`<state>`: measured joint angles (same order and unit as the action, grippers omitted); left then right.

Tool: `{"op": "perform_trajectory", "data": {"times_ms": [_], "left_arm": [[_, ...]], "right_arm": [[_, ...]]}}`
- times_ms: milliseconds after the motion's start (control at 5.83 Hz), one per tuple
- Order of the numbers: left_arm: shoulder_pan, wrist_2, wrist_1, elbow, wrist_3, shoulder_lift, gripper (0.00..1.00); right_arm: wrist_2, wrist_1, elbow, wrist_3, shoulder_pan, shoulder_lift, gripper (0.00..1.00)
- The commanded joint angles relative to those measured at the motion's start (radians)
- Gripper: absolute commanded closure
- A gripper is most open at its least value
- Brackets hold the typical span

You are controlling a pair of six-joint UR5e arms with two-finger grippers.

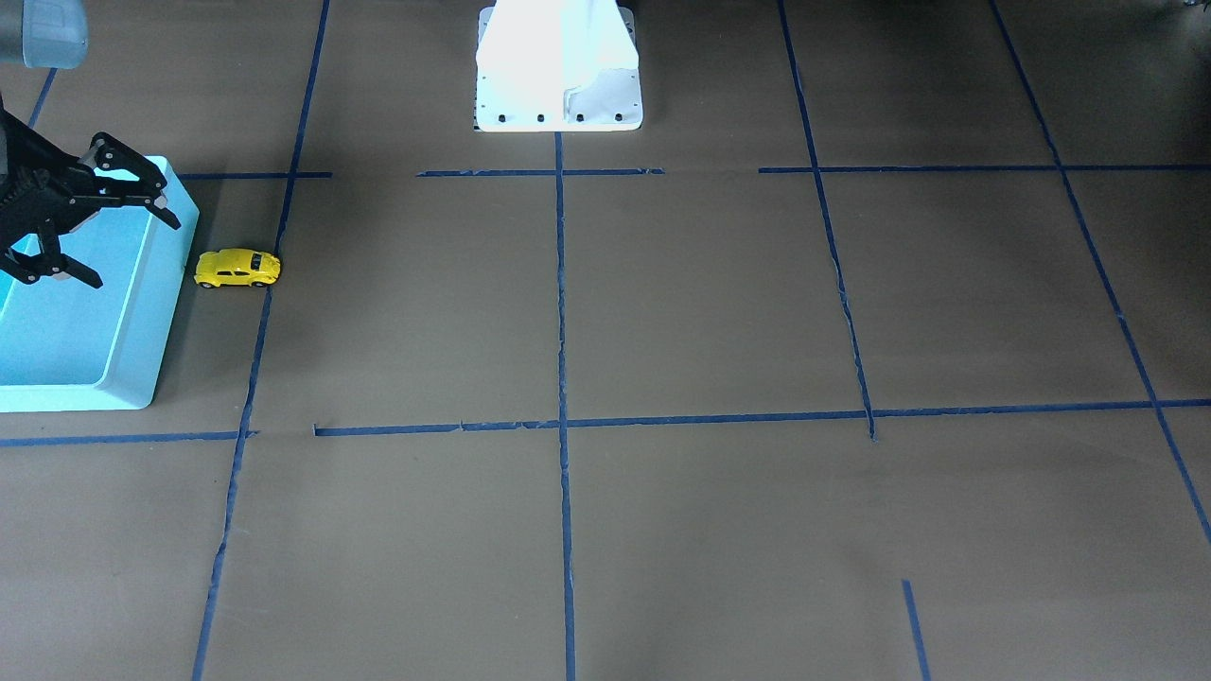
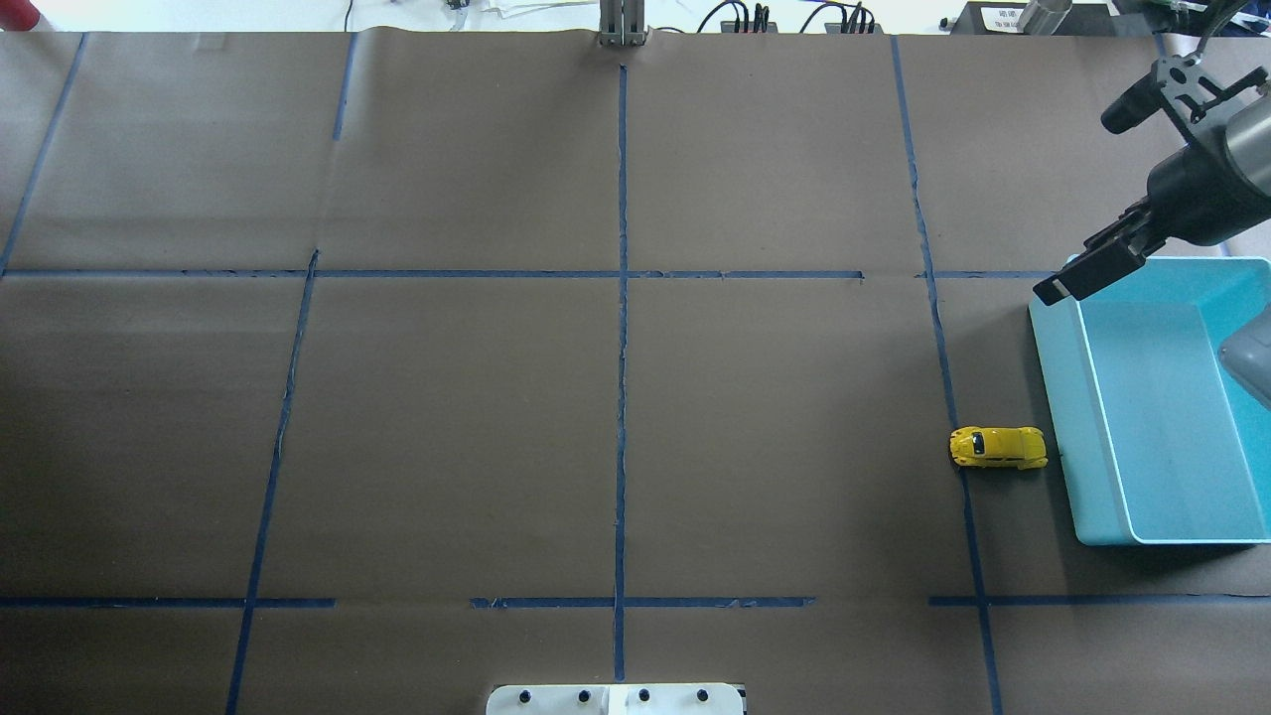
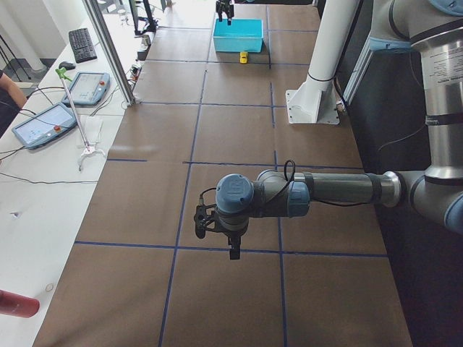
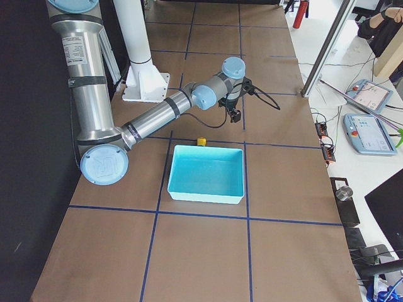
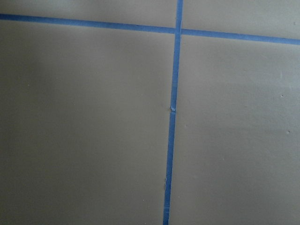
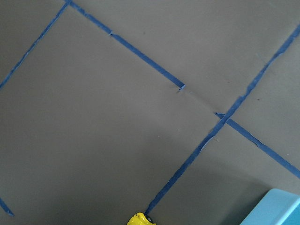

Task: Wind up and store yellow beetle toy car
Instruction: 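Move the right gripper down to the car beside the bin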

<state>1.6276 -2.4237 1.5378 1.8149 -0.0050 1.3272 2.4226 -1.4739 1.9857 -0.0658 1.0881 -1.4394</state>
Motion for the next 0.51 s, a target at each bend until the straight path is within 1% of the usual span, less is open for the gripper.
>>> {"op": "perform_trajectory", "data": {"times_ms": [0, 172, 343], "left_arm": [[0.000, -0.003, -0.001, 0.001, 0.000, 0.000, 0.00], [0.000, -0.003, -0.001, -0.003, 0.000, 0.001, 0.00], [0.000, -0.003, -0.001, -0.005, 0.002, 0.000, 0.00]], "right_arm": [[-0.051, 0.018, -0.002, 0.245, -0.095, -0.010, 0.00], [-0.163, 0.015, 0.028, 0.330, -0.175, -0.015, 0.00], [-0.286, 0.012, 0.068, 0.342, -0.288, -0.030, 0.00]]}}
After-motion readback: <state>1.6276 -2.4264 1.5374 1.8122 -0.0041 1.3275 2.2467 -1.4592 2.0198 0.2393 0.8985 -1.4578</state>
